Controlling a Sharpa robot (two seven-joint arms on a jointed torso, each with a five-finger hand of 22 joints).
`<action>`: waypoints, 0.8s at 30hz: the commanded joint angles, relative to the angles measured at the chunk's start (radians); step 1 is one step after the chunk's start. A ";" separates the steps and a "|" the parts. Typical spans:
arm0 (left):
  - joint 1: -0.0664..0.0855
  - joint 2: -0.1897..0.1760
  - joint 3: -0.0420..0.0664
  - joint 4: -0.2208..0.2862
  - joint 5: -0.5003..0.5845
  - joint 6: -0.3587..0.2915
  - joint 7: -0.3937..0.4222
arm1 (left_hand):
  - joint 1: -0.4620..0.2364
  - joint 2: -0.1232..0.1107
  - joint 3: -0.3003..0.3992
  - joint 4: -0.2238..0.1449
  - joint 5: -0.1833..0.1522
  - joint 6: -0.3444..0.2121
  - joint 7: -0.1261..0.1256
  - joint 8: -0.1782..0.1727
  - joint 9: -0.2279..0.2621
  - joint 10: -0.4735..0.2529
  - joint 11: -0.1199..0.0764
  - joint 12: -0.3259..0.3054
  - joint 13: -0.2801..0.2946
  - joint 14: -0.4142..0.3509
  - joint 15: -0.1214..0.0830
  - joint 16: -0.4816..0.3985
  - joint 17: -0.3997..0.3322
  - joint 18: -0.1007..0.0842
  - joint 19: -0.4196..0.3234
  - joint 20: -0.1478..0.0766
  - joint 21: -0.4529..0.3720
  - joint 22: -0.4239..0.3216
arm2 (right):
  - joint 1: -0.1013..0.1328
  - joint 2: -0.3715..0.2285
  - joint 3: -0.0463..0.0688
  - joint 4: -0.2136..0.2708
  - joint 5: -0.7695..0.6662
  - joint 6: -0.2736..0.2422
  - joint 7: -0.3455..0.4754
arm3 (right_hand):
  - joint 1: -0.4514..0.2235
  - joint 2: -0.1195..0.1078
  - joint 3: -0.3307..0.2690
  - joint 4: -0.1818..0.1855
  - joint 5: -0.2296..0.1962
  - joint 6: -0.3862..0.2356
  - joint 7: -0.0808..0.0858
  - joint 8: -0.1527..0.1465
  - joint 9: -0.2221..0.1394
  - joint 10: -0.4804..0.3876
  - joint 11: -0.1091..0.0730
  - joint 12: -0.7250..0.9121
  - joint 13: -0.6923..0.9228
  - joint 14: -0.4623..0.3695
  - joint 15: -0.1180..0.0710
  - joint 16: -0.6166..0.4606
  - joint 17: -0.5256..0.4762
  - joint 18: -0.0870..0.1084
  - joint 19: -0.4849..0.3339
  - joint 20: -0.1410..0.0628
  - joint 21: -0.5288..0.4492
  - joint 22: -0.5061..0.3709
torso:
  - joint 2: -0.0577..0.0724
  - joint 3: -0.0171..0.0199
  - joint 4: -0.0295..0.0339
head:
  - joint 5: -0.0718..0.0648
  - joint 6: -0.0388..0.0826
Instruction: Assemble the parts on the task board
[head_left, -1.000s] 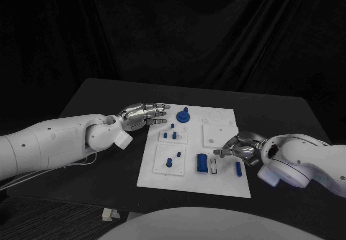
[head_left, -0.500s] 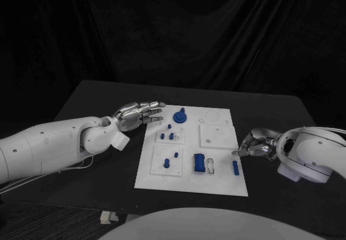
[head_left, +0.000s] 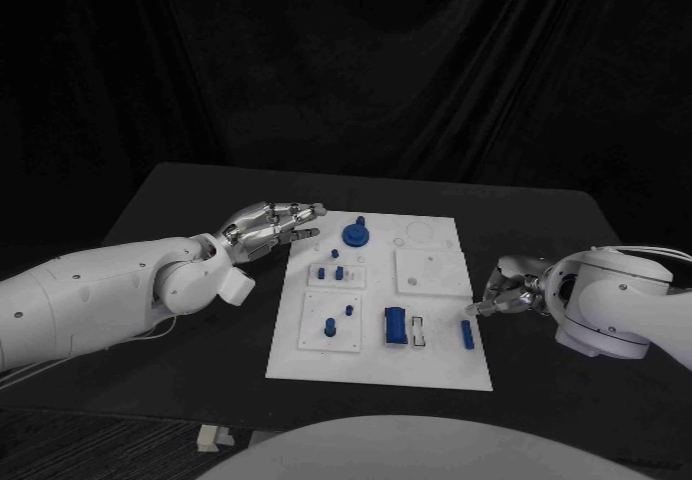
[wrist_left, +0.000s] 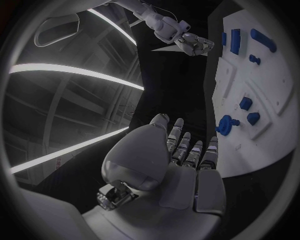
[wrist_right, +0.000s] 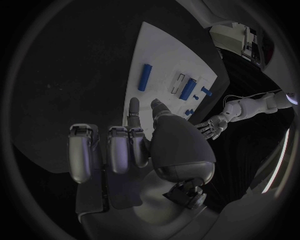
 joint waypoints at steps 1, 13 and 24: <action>-0.001 -0.001 0.001 0.003 -0.043 -0.011 0.031 | 0.010 0.001 0.006 0.000 0.006 0.002 0.001 -0.003 -0.001 0.004 -0.001 0.003 0.001 0.005 0.003 0.006 0.001 0.012 0.007 0.000 0.006 0.000 | -0.010 0.005 0.000 -0.003 -0.037 0.013 -0.041 | -0.008 -0.001 0.001 0.007 -0.009 0.007 0.002 0.006 0.003 0.104 -0.011 0.003 0.263 0.093 -0.007 -0.002 0.208 0.002 0.088 -0.007 0.005 0.251 | 0.002 0.0012 -0.0014 | 0.001 0.000; -0.001 -0.004 0.001 0.003 -0.046 -0.007 0.025 | 0.011 -0.001 0.007 0.001 0.009 0.000 0.000 -0.005 -0.001 0.003 -0.002 0.002 0.001 0.007 0.006 0.008 0.001 0.012 0.009 0.001 0.007 0.001 | -0.035 0.022 0.000 -0.007 -0.039 0.000 -0.033 | -0.016 0.003 -0.001 0.012 -0.040 0.012 -0.001 0.009 0.009 0.104 -0.013 0.003 0.263 0.093 -0.012 -0.003 0.207 0.001 0.088 -0.012 0.006 0.252 | 0.003 0.0017 -0.0017 | 0.001 0.000; -0.001 -0.006 0.001 0.003 -0.047 0.001 0.016 | 0.012 -0.003 0.008 0.001 0.007 -0.003 -0.001 -0.007 -0.002 0.000 -0.003 -0.001 0.000 0.008 0.011 0.008 0.002 0.012 0.011 0.001 0.008 0.001 | -0.054 0.041 0.000 -0.018 -0.039 0.000 -0.034 | -0.009 0.004 0.001 0.008 -0.038 0.014 -0.003 0.010 0.011 0.104 -0.015 0.003 0.263 0.093 -0.014 -0.004 0.204 0.001 0.088 -0.014 0.005 0.251 | 0.003 0.0005 -0.0012 | -0.001 0.000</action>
